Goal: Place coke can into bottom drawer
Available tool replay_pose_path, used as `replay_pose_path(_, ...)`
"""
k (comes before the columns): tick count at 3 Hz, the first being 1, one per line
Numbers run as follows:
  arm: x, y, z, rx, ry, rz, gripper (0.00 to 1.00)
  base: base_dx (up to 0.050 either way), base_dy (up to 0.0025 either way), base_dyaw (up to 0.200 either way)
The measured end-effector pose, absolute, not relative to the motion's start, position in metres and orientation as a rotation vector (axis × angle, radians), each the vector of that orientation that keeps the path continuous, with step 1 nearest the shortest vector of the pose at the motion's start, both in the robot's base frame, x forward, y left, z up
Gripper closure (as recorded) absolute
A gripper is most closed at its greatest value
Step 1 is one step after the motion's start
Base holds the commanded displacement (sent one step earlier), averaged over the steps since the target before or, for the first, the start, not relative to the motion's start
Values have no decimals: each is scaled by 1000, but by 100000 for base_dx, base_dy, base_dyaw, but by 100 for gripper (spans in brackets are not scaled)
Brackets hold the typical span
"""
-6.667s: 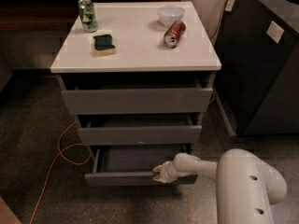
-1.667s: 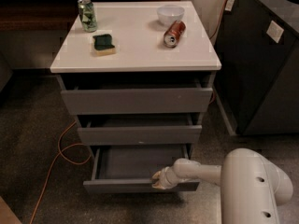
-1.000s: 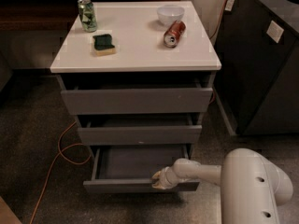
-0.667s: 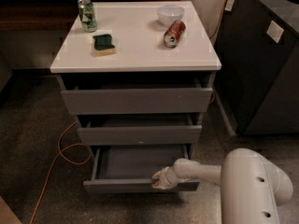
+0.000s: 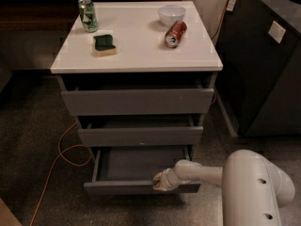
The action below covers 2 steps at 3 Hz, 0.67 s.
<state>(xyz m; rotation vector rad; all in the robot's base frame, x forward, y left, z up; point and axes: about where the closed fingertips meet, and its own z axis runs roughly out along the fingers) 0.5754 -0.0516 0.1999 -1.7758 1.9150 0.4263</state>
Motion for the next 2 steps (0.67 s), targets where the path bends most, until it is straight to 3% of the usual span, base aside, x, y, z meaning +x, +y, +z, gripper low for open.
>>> replay_pose_path(2, 575, -52, 200, -1776, 1915, 426, 13, 0, 0, 0)
